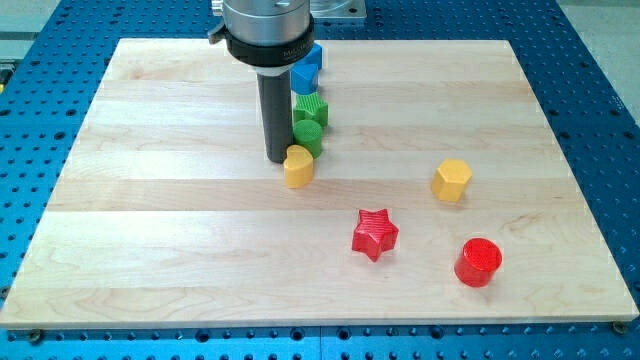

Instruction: Adjust the green circle and heart in a straight line

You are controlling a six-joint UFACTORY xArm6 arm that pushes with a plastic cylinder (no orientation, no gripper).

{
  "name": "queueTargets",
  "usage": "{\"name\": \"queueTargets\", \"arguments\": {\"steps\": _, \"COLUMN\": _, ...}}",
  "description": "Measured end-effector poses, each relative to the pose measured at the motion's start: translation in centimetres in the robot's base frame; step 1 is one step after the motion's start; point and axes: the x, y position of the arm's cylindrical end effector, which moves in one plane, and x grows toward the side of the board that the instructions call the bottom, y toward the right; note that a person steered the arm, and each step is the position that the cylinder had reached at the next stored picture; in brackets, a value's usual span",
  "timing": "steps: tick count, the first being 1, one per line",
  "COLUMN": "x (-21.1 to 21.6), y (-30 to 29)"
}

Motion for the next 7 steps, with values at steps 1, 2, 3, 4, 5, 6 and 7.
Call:
{"name": "queueTargets", "arguments": {"steps": 1, "x": -0.5, "y": 0.1}}
{"name": "queueTargets", "arguments": {"steps": 2, "x": 2.3, "y": -2.9}}
{"name": "queueTargets", "arguments": {"steps": 3, "x": 3.9, "y": -2.7}}
{"name": "queueTargets", "arguments": {"steps": 4, "x": 3.9, "y": -1.2}}
{"name": "queueTargets", "arguments": {"steps": 5, "x": 3.9, "y": 0.8}}
{"name": "queueTargets", "arguments": {"steps": 6, "x": 3.9, "y": 1.6}}
{"name": "queueTargets", "arguments": {"steps": 7, "x": 6.3, "y": -0.6}}
